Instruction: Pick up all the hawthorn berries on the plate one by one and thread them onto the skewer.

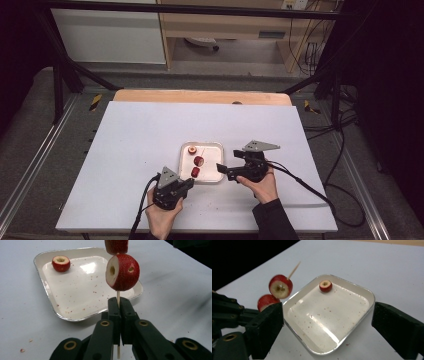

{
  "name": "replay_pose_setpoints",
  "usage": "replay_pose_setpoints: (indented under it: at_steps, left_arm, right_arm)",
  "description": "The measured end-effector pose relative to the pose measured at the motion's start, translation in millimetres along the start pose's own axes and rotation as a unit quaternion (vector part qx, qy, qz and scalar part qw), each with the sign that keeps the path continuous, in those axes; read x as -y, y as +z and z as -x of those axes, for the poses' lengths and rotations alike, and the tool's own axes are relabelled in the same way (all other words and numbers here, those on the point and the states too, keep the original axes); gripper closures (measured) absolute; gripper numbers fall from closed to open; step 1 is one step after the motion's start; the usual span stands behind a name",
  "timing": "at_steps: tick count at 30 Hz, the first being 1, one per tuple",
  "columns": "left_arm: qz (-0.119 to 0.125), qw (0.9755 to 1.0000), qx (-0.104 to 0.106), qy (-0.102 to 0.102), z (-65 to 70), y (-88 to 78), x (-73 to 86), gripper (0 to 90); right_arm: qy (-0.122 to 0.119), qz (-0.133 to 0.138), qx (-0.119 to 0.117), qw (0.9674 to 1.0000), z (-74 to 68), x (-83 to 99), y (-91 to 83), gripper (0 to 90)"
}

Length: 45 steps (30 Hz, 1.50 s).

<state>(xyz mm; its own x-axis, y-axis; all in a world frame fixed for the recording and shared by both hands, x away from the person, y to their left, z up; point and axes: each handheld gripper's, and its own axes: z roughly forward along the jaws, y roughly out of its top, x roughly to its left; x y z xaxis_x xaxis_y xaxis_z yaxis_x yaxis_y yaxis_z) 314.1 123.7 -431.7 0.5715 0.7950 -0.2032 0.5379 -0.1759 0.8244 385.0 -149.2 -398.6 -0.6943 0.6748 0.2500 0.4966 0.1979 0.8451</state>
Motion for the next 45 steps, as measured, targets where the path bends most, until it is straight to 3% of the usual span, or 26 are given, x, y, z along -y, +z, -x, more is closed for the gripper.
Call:
replay_pose_setpoints:
  at_steps: [6,18,25,38,45]
  left_arm:
    - [-0.004,1.0,0.0,0.009,-9.4,-8.4,1.3,88.3]
    - [-0.006,0.9996,0.002,0.026,-23.6,-23.9,3.8,88.2]
    - [-0.009,0.9995,0.006,0.029,-30.3,-29.8,4.7,88.2]
    - [-0.013,0.9996,0.004,0.024,-44.2,-37.0,8.4,88.2]
    - [-0.015,0.9995,-0.001,0.027,-49.9,-40.5,10.3,88.2]
  right_arm:
    - [-0.015,-0.036,0.005,0.9992,1.7,2.1,3.2,7.2]
    - [-0.032,-0.073,0.016,0.9966,5.5,-0.6,5.3,6.6]
    - [-0.045,-0.099,0.017,0.9939,-0.2,-11.5,16.0,6.5]
    - [-0.082,-0.154,0.021,0.9844,-5.0,-40.5,55.3,8.6]
    - [-0.109,-0.185,0.018,0.9766,-6.3,-55.3,78.3,10.0]
